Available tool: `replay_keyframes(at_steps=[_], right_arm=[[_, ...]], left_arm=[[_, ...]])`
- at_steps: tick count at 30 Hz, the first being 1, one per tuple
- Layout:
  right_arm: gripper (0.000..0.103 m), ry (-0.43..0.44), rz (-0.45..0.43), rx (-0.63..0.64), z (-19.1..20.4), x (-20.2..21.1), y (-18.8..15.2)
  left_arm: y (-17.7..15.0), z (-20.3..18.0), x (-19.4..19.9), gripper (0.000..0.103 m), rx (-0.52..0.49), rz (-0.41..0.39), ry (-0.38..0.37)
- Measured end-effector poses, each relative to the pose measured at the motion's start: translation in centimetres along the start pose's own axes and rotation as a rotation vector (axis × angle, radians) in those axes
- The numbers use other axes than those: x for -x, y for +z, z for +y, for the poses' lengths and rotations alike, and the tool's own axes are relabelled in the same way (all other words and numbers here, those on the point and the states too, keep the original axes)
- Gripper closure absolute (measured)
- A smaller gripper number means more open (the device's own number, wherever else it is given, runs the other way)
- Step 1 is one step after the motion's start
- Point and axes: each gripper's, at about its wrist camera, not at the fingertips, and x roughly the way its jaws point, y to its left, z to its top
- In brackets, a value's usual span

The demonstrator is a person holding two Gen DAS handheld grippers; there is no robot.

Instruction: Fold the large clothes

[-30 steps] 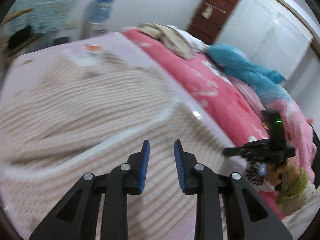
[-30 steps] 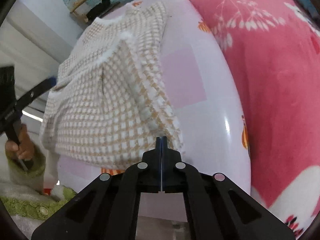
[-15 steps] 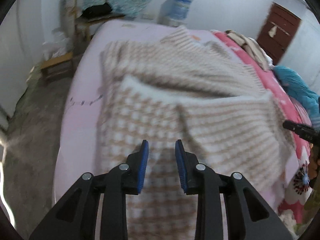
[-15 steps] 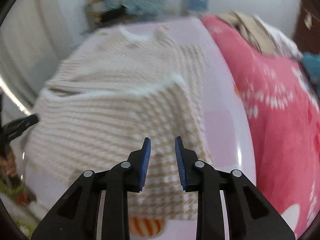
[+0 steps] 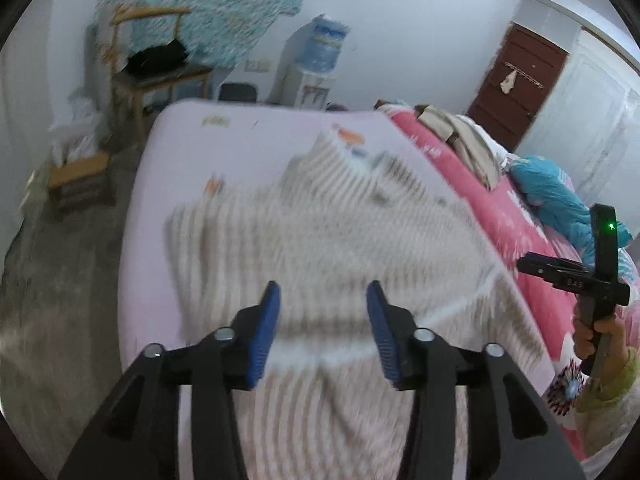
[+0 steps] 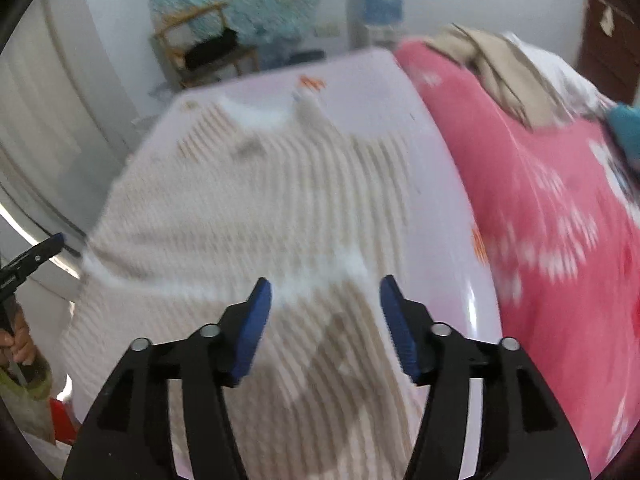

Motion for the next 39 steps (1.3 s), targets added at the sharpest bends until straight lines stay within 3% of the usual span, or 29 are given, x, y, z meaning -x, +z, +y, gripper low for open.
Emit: replay_keyframes(at_steps=[1,4,8,14,19,21,22,23,24,25,26,28,33,39], right_arm=[[0.037,0.029,0.002,0.002,0.3,-0.8,1.7],[0.031,0.075,0.016,0.027,1.5,-3.2,5.8],[0.028,0.077,0.015,0.055,2.2,-6.9,10.7],[0.028,0.096,0.102,-0.056,0.4,-15.3,17.3],[0.029,0.091,0.171,-0.136,-1.0,-20.3,19.2],[0.040,0.086,0.190,-0.148,-1.4,-21.6,19.5],[0.044,0.083,0.201,-0.153,-1.5,-22.2,19.5],[0.058,0.092,0.209,-0.156,-1.5,-22.6,19.3],[0.073,0.104,0.213,-0.159,-1.5,-22.6,19.2],[0.081,0.122,0.216,-0.163,-1.5,-22.7,19.1],[0.091,0.145,0.211,-0.165,-1.3,-22.5,19.0],[0.093,0.138,0.182,-0.145,-0.9,-21.4,18.8],[0.094,0.152,0.092,-0.058,0.6,-16.6,18.1],[0.092,0.175,0.022,0.045,1.2,-11.0,14.8]], left_arm=[[1.7,-0.5,-0.9,0.044,-0.022,0.011,-0.002],[6.0,-1.5,-4.6,0.035,-0.072,0.045,0.004],[11.0,-1.6,-11.4,0.034,-0.050,0.107,-0.007],[17.2,0.4,-20.7,0.034,0.075,0.160,-0.001],[19.1,2.2,-26.5,0.035,0.133,0.212,0.045],[19.1,2.8,-27.9,0.039,0.153,0.226,0.071],[19.0,3.0,-28.2,0.049,0.165,0.228,0.063],[18.8,3.0,-28.4,0.054,0.170,0.233,0.046],[18.6,2.8,-28.4,0.066,0.164,0.232,0.042],[18.3,2.5,-28.2,0.081,0.151,0.230,0.036],[18.2,1.9,-28.0,0.087,0.126,0.227,0.021],[18.2,1.0,-27.2,0.092,0.076,0.201,0.043],[17.9,-2.0,-22.5,0.093,-0.061,0.112,0.026],[14.6,-4.5,-16.2,0.093,-0.181,0.051,-0.016]])
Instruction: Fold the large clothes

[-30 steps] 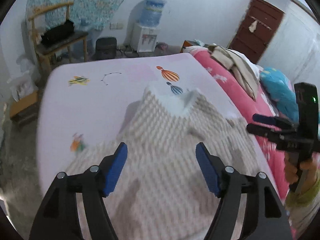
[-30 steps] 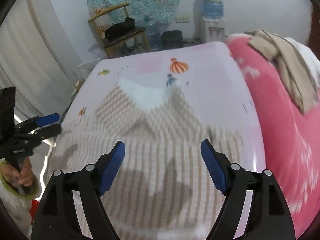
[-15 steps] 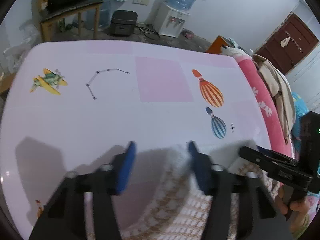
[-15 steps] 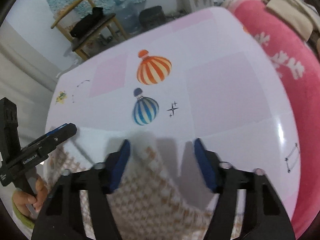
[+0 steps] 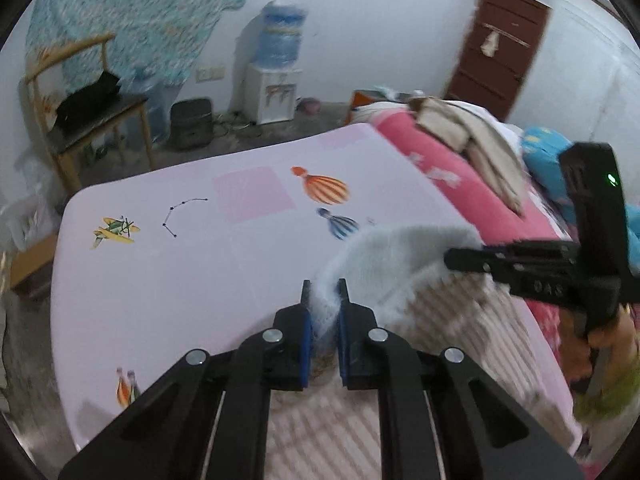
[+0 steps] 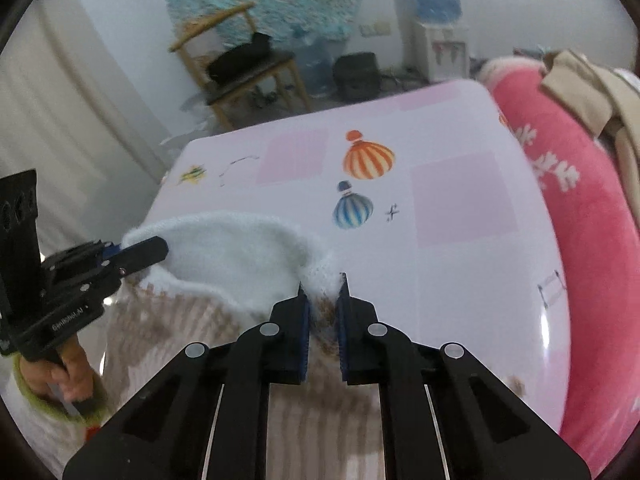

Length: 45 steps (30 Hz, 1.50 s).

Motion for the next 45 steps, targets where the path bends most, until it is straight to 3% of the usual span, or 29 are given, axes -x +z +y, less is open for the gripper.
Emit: replay_keyframes(at_steps=[5,8,13,17,21,24,32,35,37,45], right_arm=[[0.085,-0.014,-0.036,0.110,0.9,2.7,-3.8],[0.070,-0.010,-0.039,0.159,2.1,3.7,-4.7],[0.051,0.162,-0.168,0.149,3.0,8.3,-3.4],[0.051,0.167,-0.167,0.096,3.3,7.5,-0.9],[0.072,0.167,-0.042,0.023,3.0,2.9,-0.2],[0.078,0.188,0.054,-0.013,2.9,0.8,-1.7],[0.078,0.186,0.143,0.014,3.5,-0.2,-5.5],[0.078,0.176,0.150,0.010,3.2,-0.7,-6.1],[0.078,0.166,0.155,0.012,3.3,-0.9,-6.5],[0.070,0.194,0.102,-0.025,2.4,1.6,-5.9]], left_arm=[[-4.3,-2.0,3.1,0.093,-0.062,-0.018,-0.009],[-6.5,-3.2,3.5,0.093,-0.100,-0.021,0.013],[-8.6,-3.8,3.5,0.093,-0.114,-0.005,0.015],[-9.1,-3.7,3.2,0.092,-0.107,-0.002,0.021],[-9.5,-3.9,3.1,0.092,-0.113,0.007,0.029],[-9.7,-4.1,3.1,0.092,-0.131,0.018,0.045],[-10.5,-4.0,3.1,0.086,-0.148,0.072,0.062],[-11.1,-3.9,3.9,0.078,-0.127,0.083,0.057],[-11.3,-3.6,4.6,0.065,-0.095,0.084,0.041],[-11.9,-1.6,10.0,0.057,0.038,-0.014,-0.025]])
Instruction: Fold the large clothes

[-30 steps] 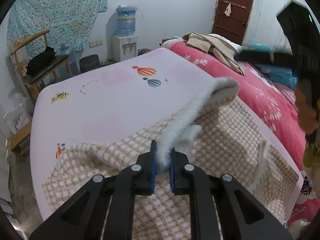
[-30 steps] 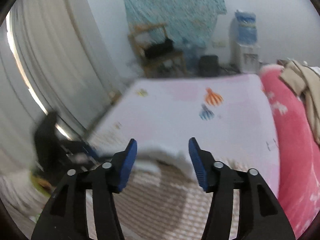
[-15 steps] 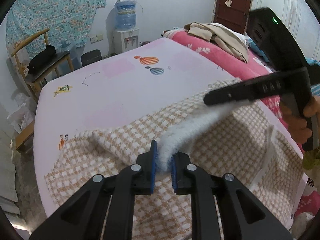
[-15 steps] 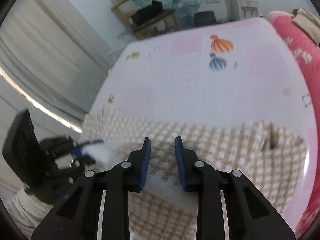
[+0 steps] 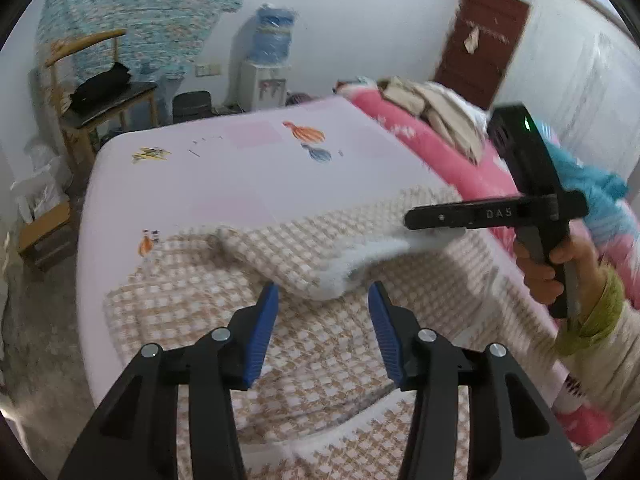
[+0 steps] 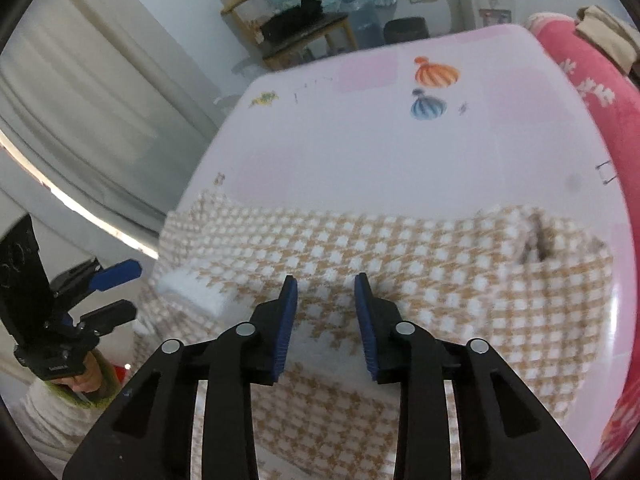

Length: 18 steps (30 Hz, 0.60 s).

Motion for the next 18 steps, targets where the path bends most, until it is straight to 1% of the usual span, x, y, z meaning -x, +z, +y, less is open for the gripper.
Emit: replay_keyframes(at_steps=[3,5,7,9,11,12,14,16,17,18], right_arm=[[0.070,0.041,-0.043,-0.049,-1.1,1.8,0.4],[0.070,0.052,-0.048,-0.060,-1.5,2.1,0.3],[0.070,0.059,-0.020,-0.057,-1.5,1.5,-0.2],[0.070,0.051,0.034,-0.043,-1.5,0.2,-1.4],[0.070,0.020,0.084,-0.024,-1.5,-1.2,-2.7],[0.070,0.015,0.089,-0.012,-1.5,-1.5,-3.4],[0.070,0.021,0.069,-0.008,-1.4,-0.8,-3.6],[0.070,0.050,0.020,-0.053,-1.9,1.1,-3.4],[0.069,0.056,-0.020,-0.089,-2.5,2.3,-3.2],[0.067,0.052,-0.040,-0.114,-3.0,3.0,-3.1]], left_arm=[[0.5,1.0,1.2,0.057,0.053,-0.040,0.004],[0.7,1.7,1.5,0.057,0.091,-0.057,-0.010],[0.8,2.0,1.4,0.057,0.123,-0.062,-0.028],[0.8,2.2,0.8,0.057,0.145,-0.058,-0.040],[0.9,2.4,-0.4,0.057,0.177,-0.034,-0.062],[0.9,2.8,-0.9,0.057,0.196,-0.014,-0.070],[1.1,3.3,-2.7,0.057,0.251,0.042,-0.082],[1.2,4.1,-4.3,0.057,0.315,0.091,-0.095],[1.2,4.9,-5.3,0.057,0.376,0.116,-0.122],[1.2,5.5,-5.8,0.057,0.417,0.126,-0.147]])
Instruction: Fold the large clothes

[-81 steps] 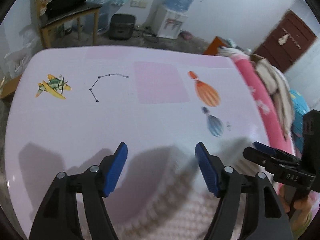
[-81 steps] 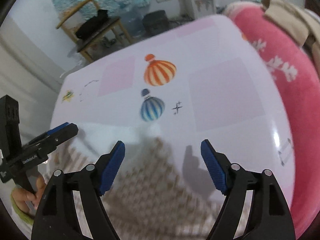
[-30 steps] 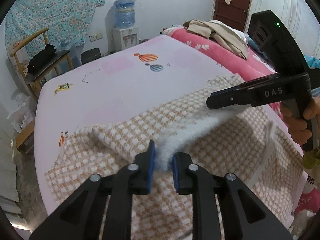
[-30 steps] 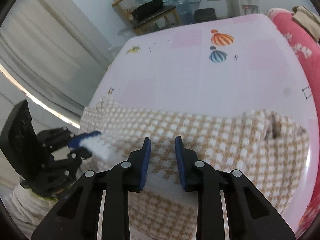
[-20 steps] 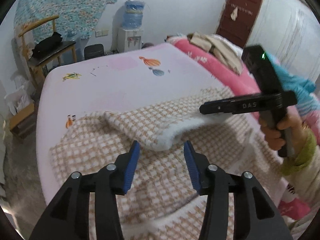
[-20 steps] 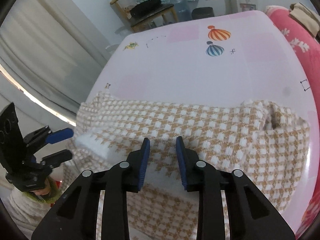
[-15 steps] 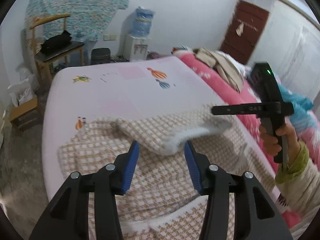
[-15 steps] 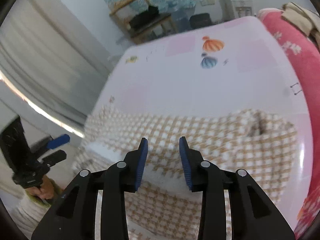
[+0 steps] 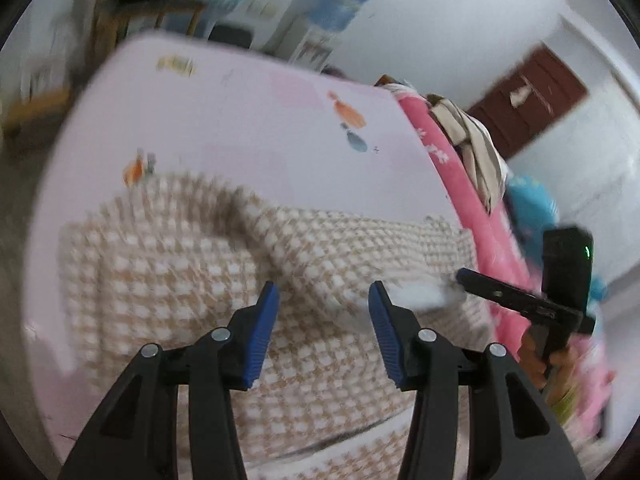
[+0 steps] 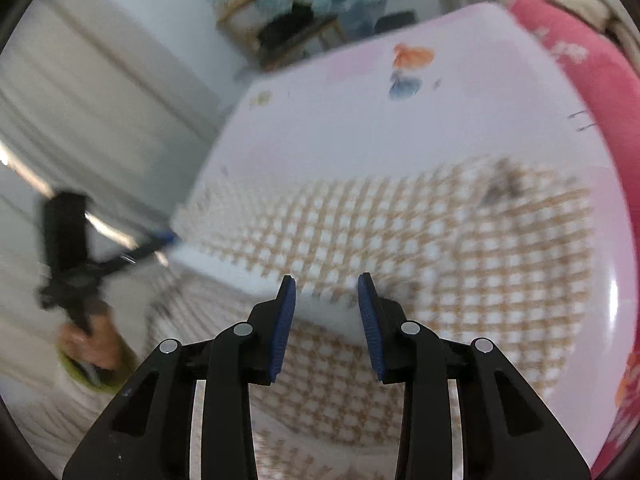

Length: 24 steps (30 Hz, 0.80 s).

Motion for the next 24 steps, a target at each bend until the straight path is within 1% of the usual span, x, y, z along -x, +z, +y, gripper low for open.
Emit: replay_keyframes(at_steps=[2,4,5,6,8,9,10,11,12,13,15,18,20,23,24], right_arm=[[0.065,-0.014,-0.030,-0.068,-1.4,1.0,0.5],[0.065,-0.026,-0.014,-0.144,-3.1,0.8,0.9],[0.063,-0.034,0.004,-0.171,-3.7,0.3,1.0],[0.063,-0.034,0.020,-0.180,-3.9,-0.2,1.0],[0.063,-0.038,0.060,-0.185,-4.0,-1.3,0.9],[0.065,-0.038,0.079,-0.183,-3.9,-1.9,0.8],[0.070,-0.035,0.089,-0.178,-3.7,-2.4,0.8],[0.080,-0.031,0.095,-0.173,-3.5,-2.6,0.7],[0.084,-0.047,0.090,-0.165,-3.2,-2.7,0.8],[0.086,-0.054,0.081,-0.157,-3.0,-2.8,1.0],[0.091,-0.053,0.057,-0.152,-2.6,-3.0,1.7],[0.092,-0.089,0.014,-0.116,-1.9,-3.6,2.6],[0.092,-0.149,0.012,-0.053,-1.4,-4.2,2.5],[0.092,-0.156,0.020,-0.026,-1.7,-4.2,2.0],[0.091,-0.151,0.030,-0.026,-1.9,-4.4,2.1]], left_arm=[[0.8,1.5,-1.2,0.057,0.098,0.034,-0.049],[1.3,2.3,-2.2,0.057,0.146,0.066,-0.100],[1.5,2.6,-2.9,0.057,0.165,0.085,-0.121],[1.6,2.7,-3.3,0.057,0.178,0.095,-0.120],[1.6,2.7,-4.1,0.059,0.181,0.107,-0.094],[1.7,2.5,-4.3,0.069,0.172,0.107,-0.092],[1.7,2.2,-4.6,0.076,0.158,0.107,-0.084],[1.8,1.7,-4.7,0.080,0.119,0.099,-0.054],[2.0,1.3,-4.7,0.087,0.082,0.092,-0.030],[2.4,0.7,-4.7,0.090,0.024,0.076,0.006],[3.2,0.3,-4.8,0.091,-0.052,0.037,0.061],[4.3,-0.1,-5.3,0.092,-0.138,0.005,0.126],[4.3,0.0,-6.0,0.092,-0.171,0.018,0.152],[3.6,0.4,-6.6,0.089,-0.194,0.036,0.170],[3.4,0.6,-6.4,0.088,-0.197,0.032,0.164]])
